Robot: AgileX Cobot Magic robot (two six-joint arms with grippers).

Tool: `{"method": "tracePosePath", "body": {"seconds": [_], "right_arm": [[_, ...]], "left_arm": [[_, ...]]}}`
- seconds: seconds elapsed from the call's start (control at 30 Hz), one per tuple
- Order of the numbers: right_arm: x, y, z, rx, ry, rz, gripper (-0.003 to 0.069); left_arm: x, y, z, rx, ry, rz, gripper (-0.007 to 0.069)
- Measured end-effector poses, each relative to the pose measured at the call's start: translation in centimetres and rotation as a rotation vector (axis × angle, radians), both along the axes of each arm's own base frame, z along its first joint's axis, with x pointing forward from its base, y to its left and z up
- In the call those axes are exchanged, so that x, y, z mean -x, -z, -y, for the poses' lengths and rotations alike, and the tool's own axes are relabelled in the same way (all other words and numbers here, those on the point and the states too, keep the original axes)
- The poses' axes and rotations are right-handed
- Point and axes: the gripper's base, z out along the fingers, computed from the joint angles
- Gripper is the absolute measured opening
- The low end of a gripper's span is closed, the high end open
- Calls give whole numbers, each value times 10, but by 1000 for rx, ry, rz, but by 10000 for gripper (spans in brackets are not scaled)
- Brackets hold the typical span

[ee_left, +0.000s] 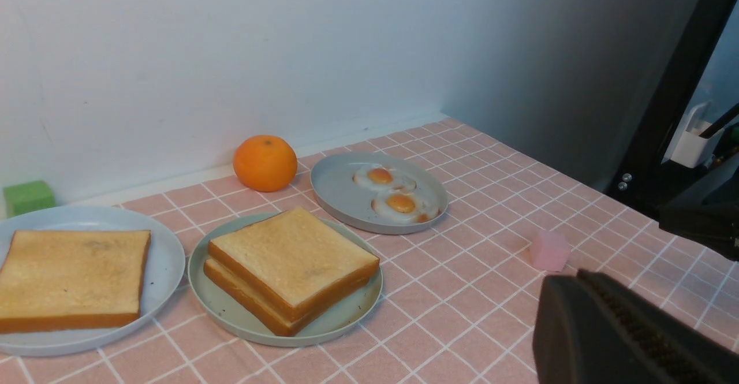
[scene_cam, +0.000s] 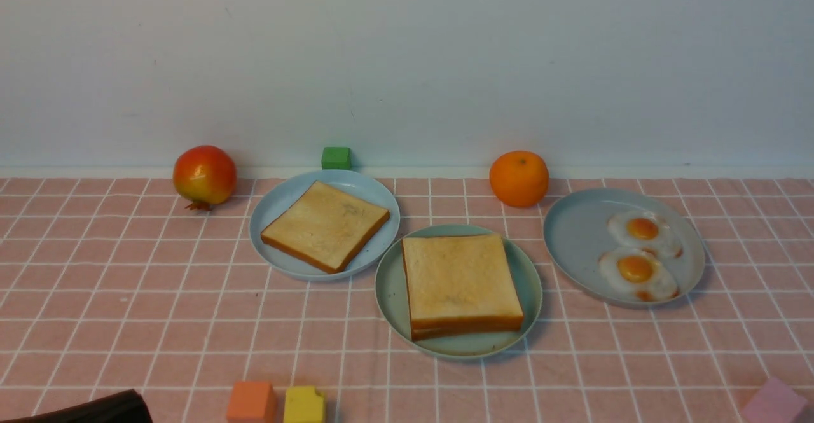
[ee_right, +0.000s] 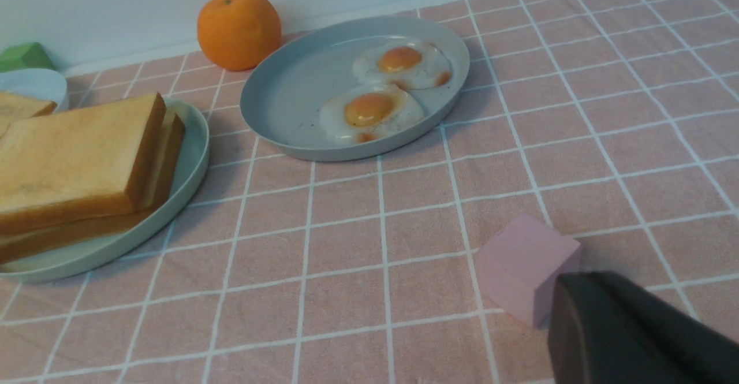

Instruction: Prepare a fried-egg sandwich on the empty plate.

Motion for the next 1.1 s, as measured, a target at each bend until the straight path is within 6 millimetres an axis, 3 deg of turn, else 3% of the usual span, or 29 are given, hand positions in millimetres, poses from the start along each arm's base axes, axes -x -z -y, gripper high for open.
{"method": "tracePosePath", "body": {"seconds": [0.57,1.1], "right_arm": [[-2,-9,-4,51,-57,106,0],[1,1,-8,76,-118,-14,4]], "left_arm": [[0,0,0,-1,1,-2,13],[0,1,0,-8,7,-9,23]]}}
